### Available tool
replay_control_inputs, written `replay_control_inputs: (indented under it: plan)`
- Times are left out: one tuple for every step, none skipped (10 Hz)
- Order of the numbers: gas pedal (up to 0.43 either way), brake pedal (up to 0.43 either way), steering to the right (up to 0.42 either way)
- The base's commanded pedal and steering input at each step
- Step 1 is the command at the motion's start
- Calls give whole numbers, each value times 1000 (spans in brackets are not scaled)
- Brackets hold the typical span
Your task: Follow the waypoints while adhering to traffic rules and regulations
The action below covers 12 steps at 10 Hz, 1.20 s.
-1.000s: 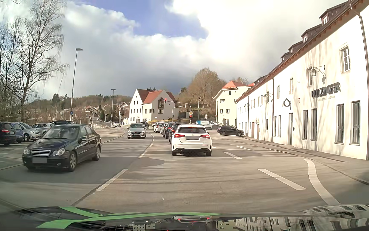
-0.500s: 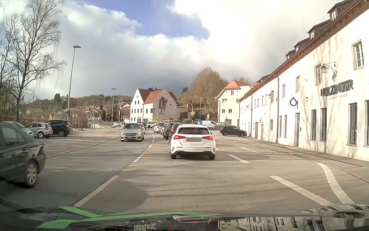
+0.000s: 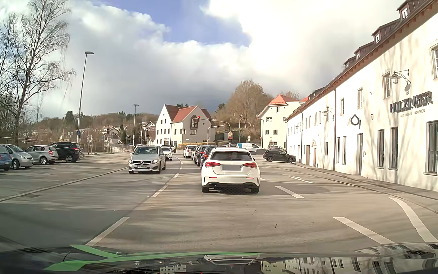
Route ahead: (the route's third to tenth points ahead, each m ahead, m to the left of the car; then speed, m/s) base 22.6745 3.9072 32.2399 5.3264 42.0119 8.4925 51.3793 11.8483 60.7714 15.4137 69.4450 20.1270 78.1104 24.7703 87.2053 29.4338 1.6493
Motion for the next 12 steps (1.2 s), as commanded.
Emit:
replay_control_inputs:
  plan:
    - [0,91,-26]
    - [0,85,-26]
    - [0,79,-26]
    - [0,73,-26]
    - [0,67,-26]
    - [0,67,-26]
    - [0,55,-26]
    - [0,30,-26]
    - [0,12,-26]
    - [0,6,-26]
    - [0,0,-26]
    - [0,0,-26]
